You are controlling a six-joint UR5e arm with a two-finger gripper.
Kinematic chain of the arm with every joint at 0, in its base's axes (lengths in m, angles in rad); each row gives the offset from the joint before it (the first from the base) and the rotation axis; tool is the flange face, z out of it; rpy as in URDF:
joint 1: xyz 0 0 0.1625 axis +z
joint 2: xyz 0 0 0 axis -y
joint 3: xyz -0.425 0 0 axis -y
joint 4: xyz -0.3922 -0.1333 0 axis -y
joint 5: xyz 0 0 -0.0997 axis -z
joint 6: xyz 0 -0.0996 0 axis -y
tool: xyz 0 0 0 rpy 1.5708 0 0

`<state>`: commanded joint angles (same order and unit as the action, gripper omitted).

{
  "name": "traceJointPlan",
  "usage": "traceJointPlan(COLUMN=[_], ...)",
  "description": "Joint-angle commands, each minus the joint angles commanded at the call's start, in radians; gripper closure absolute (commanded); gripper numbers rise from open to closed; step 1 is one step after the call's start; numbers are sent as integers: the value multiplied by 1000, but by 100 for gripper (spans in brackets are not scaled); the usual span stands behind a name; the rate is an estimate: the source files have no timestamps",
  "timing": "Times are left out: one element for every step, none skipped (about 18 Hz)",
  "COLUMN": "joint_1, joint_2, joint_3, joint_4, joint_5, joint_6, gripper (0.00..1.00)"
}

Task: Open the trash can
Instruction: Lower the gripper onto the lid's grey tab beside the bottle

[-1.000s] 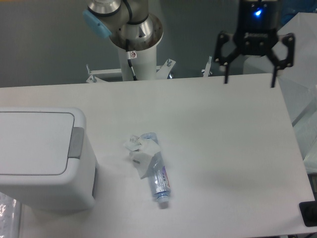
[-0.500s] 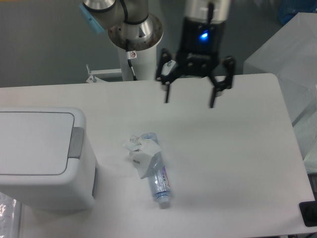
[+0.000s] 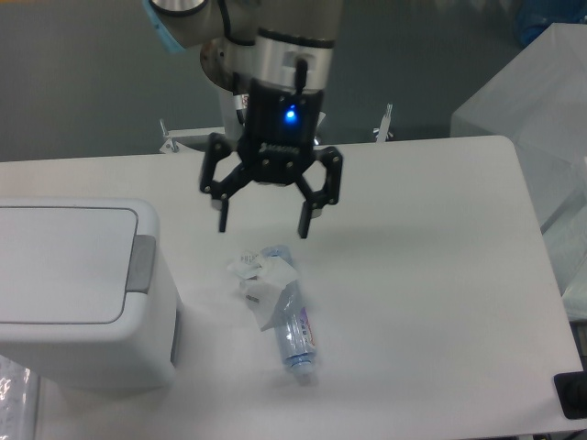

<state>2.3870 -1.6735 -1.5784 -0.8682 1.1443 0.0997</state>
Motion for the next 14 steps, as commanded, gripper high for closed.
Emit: traceJointPlan(joint_1=[-6,-8,-11,-23,-28,-31,-31,-38,-45,-48,-49,-51,-57,-60], joint_2=[-2,-3,-6,-9,-11,-9,-9,-11,-12,-17,-20,-25,-26,-34], joint_3=[-6,-11,-15,-18,-20,-31,-34,-37,-38,-41,-42,-42,-40,-38], joint_4=[2,2,2,2,2,2,2,2,2,3,8,8,9,14], joint_5=[0,0,0,0,0,0,0,0,2,2,3,3,3,3], joint_6=[0,0,0,0,0,0,0,0,2,2,2,2,2,2], gripper=[0,0,0,0,0,0,0,0,0,0,0,0,0,0])
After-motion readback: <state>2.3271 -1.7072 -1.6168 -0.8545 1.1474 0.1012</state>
